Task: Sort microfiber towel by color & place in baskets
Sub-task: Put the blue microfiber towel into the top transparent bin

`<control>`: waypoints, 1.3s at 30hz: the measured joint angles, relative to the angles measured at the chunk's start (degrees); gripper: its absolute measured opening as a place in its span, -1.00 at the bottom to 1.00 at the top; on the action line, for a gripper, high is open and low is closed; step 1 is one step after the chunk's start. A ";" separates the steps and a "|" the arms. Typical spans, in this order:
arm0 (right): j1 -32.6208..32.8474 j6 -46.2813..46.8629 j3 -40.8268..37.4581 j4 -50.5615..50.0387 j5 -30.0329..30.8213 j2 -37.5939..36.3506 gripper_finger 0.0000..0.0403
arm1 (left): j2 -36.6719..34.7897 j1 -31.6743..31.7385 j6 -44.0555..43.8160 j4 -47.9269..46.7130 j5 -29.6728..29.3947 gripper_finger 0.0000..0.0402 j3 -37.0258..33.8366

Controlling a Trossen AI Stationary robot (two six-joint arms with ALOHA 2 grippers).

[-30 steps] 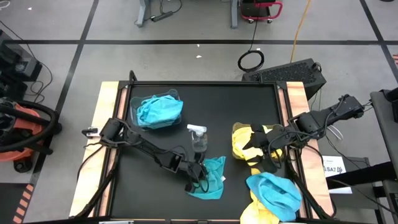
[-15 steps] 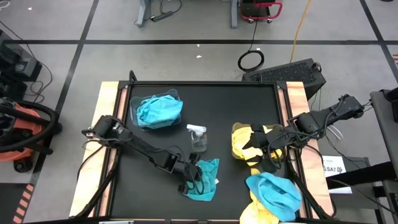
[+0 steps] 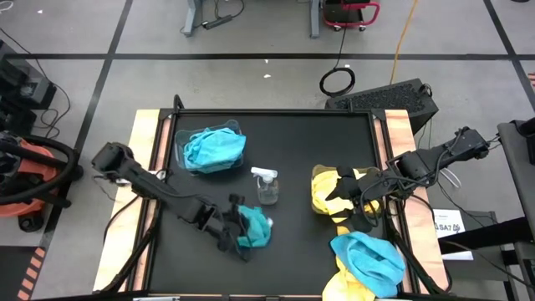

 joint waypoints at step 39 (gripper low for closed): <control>0.00 0.06 0.00 0.70 1.31 0.00 0.18 | -17.08 24.18 -9.24 -45.89 -45.55 -0.89 0.15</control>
